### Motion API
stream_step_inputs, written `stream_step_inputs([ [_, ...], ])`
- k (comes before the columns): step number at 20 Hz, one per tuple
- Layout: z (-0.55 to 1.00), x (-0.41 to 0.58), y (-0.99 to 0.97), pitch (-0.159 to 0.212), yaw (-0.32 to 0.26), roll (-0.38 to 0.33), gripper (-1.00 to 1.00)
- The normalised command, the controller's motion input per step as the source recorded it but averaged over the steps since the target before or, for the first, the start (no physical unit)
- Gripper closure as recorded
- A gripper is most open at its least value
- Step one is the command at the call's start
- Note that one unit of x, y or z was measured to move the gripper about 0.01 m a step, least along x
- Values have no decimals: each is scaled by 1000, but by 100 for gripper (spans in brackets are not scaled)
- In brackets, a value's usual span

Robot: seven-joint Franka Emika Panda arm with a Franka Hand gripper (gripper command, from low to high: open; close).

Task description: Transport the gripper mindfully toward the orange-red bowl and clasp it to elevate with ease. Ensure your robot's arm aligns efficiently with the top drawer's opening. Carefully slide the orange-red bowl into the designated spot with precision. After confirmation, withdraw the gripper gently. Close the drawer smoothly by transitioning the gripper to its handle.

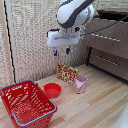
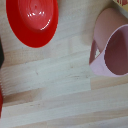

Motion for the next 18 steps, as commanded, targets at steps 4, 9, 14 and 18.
stream_step_inputs([
  [4,-399,35,53,23,-4,-32,-100],
  [9,-571,11,71,54,0,-54,-100],
  [14,-531,1,36,39,0,-39,-100],
  [18,-493,0,126,31,0,-57,-100],
])
